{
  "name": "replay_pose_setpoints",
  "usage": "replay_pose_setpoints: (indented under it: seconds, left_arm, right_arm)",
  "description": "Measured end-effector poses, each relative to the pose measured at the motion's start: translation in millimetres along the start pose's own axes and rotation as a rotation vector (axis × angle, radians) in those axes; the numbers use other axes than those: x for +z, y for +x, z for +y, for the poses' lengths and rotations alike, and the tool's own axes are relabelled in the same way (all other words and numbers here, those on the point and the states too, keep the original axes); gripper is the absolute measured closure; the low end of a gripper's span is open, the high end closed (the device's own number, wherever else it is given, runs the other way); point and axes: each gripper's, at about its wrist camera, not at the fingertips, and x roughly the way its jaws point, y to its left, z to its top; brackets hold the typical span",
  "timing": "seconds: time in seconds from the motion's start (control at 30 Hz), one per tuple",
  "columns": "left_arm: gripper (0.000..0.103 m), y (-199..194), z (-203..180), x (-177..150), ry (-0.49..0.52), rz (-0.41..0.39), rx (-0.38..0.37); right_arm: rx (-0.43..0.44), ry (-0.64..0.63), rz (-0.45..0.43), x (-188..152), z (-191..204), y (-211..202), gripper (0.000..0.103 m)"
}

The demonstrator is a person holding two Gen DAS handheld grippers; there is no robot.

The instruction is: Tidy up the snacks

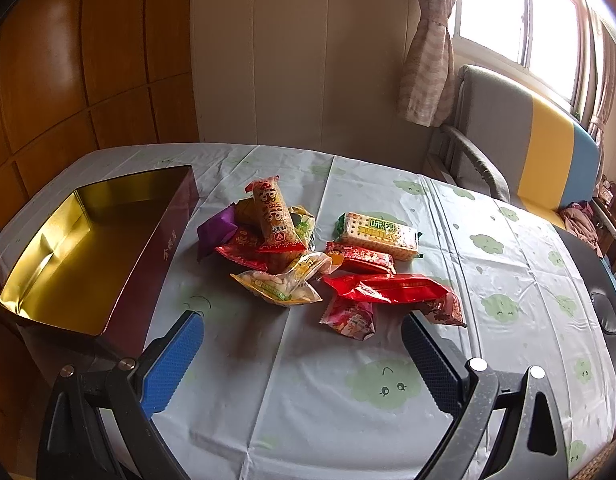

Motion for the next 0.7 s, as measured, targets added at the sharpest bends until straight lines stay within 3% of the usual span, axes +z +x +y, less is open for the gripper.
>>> replay_pose_setpoints:
  seconds: [0.37,0.7]
  left_arm:
    - [0.000,-3.2,16.6,3.8,-0.037,-0.017,0.042]
    - [0.000,-2.2,13.5,2.0,-0.023,-0.004,0.034]
  right_arm:
    - [0.004,0.000,0.001,-1.8,0.3,0.7,0.003]
    - [0.006,0.009,0.007,-2.6,-4.4,3.2,0.003]
